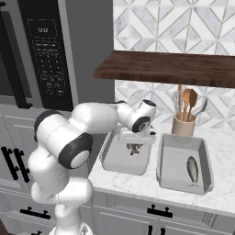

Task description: Place one broccoli and one fish in each tupperware on the nearby counter, to pack two identical lunches.

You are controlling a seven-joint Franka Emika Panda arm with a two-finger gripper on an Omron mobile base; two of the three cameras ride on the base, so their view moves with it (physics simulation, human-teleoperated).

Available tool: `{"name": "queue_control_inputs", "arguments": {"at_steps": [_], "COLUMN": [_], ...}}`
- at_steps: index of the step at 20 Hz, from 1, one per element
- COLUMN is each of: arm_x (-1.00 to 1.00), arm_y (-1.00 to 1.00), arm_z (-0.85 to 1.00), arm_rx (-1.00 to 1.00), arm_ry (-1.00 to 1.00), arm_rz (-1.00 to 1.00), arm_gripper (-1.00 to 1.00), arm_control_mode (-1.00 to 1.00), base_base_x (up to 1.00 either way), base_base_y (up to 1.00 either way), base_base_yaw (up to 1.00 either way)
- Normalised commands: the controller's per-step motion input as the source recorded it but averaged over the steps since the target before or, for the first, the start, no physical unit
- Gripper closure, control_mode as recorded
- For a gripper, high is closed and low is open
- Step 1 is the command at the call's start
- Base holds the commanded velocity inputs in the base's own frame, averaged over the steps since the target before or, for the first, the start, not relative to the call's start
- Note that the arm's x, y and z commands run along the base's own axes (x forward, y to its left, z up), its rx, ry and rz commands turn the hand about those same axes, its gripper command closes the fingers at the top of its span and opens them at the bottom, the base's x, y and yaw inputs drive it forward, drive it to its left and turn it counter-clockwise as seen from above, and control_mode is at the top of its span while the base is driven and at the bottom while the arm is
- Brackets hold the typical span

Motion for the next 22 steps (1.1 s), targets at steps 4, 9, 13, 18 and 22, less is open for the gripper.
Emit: {"name": "queue_control_inputs", "arguments": {"at_steps": [4, 9, 13, 18, 22], "arm_x": [0.05, -0.02, -0.42, -0.62, 0.22], "arm_y": [-0.33, 0.11, 0.12, 0.71, 0.46], "arm_z": [-0.35, -0.32, -0.04, -0.04, -0.04], "arm_rx": [0.03, 0.01, 0.0, -0.04, -0.01], "arm_ry": [0.0, -0.12, -0.19, -0.31, -0.06], "arm_rz": [0.08, 0.02, -0.05, -0.1, -0.07], "arm_gripper": [1.0, 1.0, 1.0, 1.0, 1.0], "arm_control_mode": [-1.0, -1.0, -1.0, -1.0, -1.0], "base_base_x": [0.0, 0.0, 0.0, 0.0, 0.0], "base_base_y": [0.0, 0.0, 0.0, 0.0, 0.0], "base_base_yaw": [0.0, 0.0, 0.0, 0.0, 0.0]}}
